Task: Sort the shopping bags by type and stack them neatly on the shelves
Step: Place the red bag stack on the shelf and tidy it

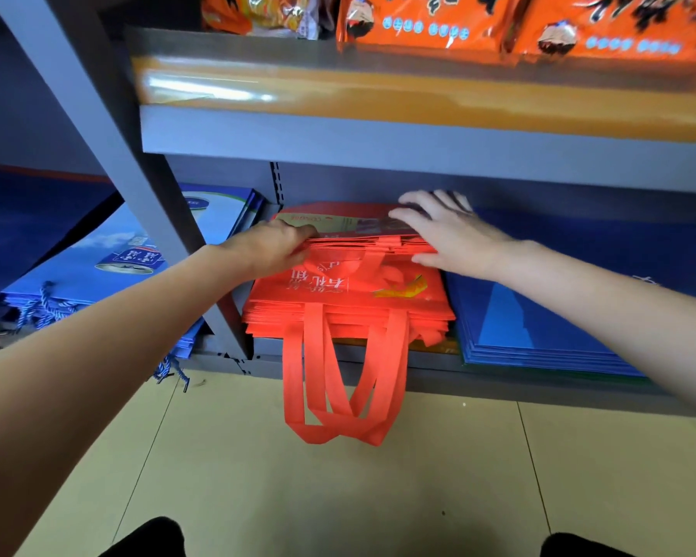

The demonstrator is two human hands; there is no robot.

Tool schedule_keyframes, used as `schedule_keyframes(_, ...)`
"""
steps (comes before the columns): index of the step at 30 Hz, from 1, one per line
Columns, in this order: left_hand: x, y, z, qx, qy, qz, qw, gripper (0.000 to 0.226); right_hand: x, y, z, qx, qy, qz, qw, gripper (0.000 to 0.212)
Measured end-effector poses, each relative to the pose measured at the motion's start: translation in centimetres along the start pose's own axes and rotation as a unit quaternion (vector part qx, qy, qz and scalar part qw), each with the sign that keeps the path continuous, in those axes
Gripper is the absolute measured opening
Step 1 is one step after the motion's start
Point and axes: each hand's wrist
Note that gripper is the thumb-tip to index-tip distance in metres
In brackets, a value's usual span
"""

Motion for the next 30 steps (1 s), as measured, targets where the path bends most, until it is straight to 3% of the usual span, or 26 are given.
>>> schedule_keyframes(2,0.2,-0.1,-0.2,0.002,-0.012,0.016,1.000,0.040,-1.1,0.6,-0.4,-0.075,-0.038,0.086,0.993,0.078)
schedule_keyframes(5,0.7,0.2,0.0,-0.032,-0.053,0.056,0.997,0.039,-3.3,1.1,-2.1,-0.126,-0.140,0.226,0.956,0.055)
schedule_keyframes(7,1.2,0.7,0.1,-0.051,-0.075,0.077,0.993,0.036,-4.9,1.4,-3.9,-0.128,-0.109,0.286,0.943,0.053)
schedule_keyframes(9,1.6,1.0,0.1,-0.058,-0.085,0.090,0.991,0.033,-6.2,1.8,-5.6,-0.121,0.007,0.286,0.951,0.084)
schedule_keyframes(11,1.9,1.0,0.1,-0.063,-0.090,0.099,0.989,0.032,-6.6,2.1,-6.7,-0.100,0.069,0.237,0.964,0.091)
schedule_keyframes(15,2.0,1.1,-0.2,-0.078,-0.085,0.104,0.988,0.032,-5.0,3.2,-5.7,0.070,0.067,0.125,0.987,0.043)
schedule_keyframes(20,1.8,1.1,-0.4,-0.089,-0.078,0.090,0.989,0.028,-4.4,2.1,-4.8,0.236,0.041,-0.050,0.970,0.022)
schedule_keyframes(24,1.8,1.3,-0.4,-0.090,-0.086,0.091,0.988,0.027,-4.4,2.7,-4.8,0.338,0.013,-0.248,0.908,0.025)
schedule_keyframes(28,2.1,1.3,-0.3,-0.100,-0.079,0.106,0.986,0.024,-3.7,3.8,-5.1,0.373,0.004,-0.355,0.857,0.027)
schedule_keyframes(30,2.2,1.2,-0.1,-0.087,-0.086,0.114,0.986,0.026,-3.7,4.5,-5.1,0.421,-0.004,-0.406,0.811,0.021)
Point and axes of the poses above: each hand's wrist, its own x-axis towards the middle knuckle, its own z-axis out of the back of the hand, y = z × x, and after that the axes turned 11 degrees about -y, right-handed
